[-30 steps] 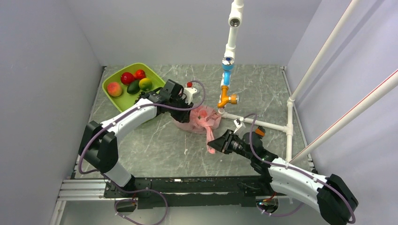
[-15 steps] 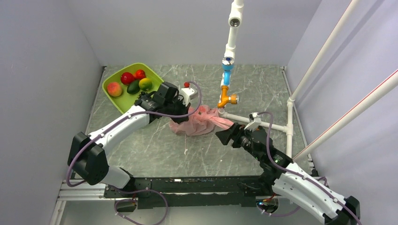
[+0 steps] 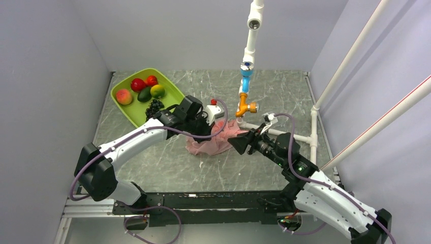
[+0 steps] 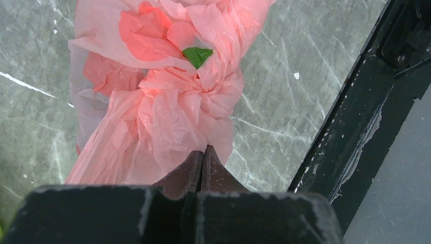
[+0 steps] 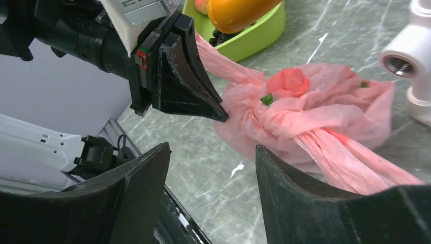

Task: Take the fake fruits out of the plastic bag
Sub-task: Untie the plastic bag at the center of the board.

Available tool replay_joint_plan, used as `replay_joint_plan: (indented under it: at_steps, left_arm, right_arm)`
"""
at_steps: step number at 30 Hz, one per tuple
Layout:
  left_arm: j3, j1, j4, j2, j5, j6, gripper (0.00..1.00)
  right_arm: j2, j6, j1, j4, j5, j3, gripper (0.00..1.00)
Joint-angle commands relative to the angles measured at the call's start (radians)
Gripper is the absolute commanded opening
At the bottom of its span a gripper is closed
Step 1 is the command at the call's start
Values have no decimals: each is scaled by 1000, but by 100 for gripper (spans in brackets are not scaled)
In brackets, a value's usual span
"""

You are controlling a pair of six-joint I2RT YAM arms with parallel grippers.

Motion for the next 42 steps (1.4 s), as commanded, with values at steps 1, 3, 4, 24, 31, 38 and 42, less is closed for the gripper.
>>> replay_joint_plan:
  at_steps: [1,3,4,24,31,38,42]
  left_arm:
    - [12,-12,20,-21,28,17,0]
    - [12,-13,21,-22,35,13,0]
    - [9,-15,21,-23,33,13,0]
    - [39,-32,7,48,75,15,0]
    - [27,-37,17,34,75,15,0]
    - [33,-39,13,38,73,18,0]
    - [29,-40,14,31,58,17,0]
  right_arm:
    - [114,65,12,199,-56,-9,62]
    - [159,115,33,223,44,-17,61]
    - [179,142,42,215,113,-19,61]
    - [372,421,93,374,349,-74,59]
    - [402,484,93,390,358,-96,43]
    - [387,518,94,385,412,-110,31]
    - [366,562,94,358,464,-126,23]
